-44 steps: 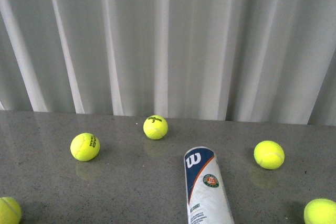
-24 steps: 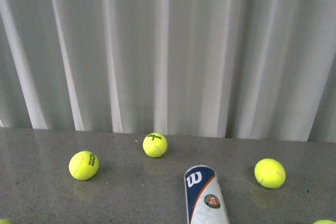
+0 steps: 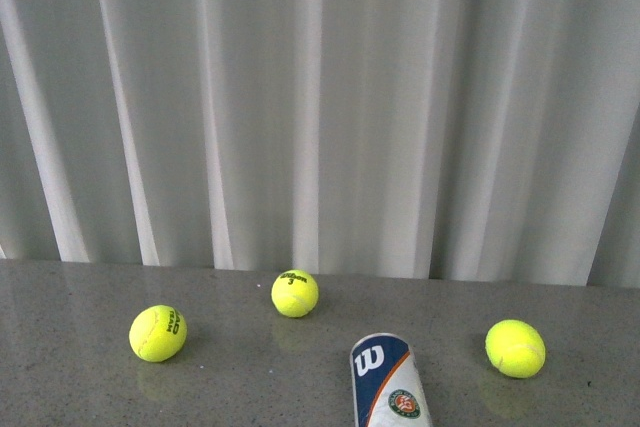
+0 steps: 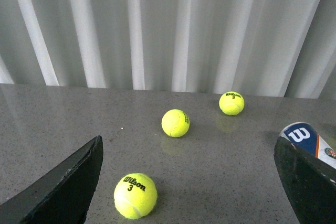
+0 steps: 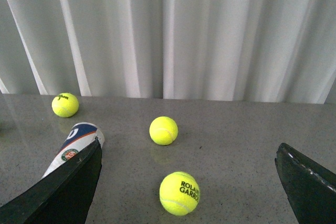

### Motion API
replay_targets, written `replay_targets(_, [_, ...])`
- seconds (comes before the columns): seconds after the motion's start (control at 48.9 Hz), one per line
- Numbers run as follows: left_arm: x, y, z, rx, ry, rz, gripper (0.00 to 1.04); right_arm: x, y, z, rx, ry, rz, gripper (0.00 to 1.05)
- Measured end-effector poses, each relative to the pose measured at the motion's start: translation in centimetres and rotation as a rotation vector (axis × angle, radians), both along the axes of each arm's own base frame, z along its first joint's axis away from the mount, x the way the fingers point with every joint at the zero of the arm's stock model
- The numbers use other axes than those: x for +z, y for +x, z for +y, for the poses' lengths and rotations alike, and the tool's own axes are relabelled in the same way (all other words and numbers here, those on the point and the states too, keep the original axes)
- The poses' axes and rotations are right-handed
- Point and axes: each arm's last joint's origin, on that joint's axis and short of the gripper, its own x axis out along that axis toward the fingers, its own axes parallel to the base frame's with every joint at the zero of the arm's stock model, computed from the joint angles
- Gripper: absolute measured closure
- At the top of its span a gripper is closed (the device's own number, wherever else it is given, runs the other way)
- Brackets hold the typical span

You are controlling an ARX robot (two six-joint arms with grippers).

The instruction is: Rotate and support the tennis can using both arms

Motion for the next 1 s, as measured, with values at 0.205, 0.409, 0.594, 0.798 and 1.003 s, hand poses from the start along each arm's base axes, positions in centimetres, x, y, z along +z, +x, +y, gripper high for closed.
replay_targets(0.205, [0.0, 0.0, 0.0, 0.0, 0.0, 0.0, 0.07, 0.0, 0.0, 0.0, 0.0, 0.0, 0.0, 0.07])
replay_targets(0.409, [0.0, 0.0, 0.0, 0.0, 0.0, 0.0, 0.07, 0.0, 0.0, 0.0, 0.0, 0.0, 0.0, 0.07])
replay_targets(0.594, [0.0, 0.0, 0.0, 0.0, 0.0, 0.0, 0.07, 0.0, 0.0, 0.0, 0.0, 0.0, 0.0, 0.07])
replay_targets(0.798, [0.0, 0.0, 0.0, 0.0, 0.0, 0.0, 0.07, 0.2, 0.8, 0.0, 0.141, 0.038, 0.277, 0.07])
replay_targets(1.003, [0.0, 0.0, 0.0, 0.0, 0.0, 0.0, 0.07, 2.6, 5.7, 1.6, 0.24, 0.147, 0.541, 0.07])
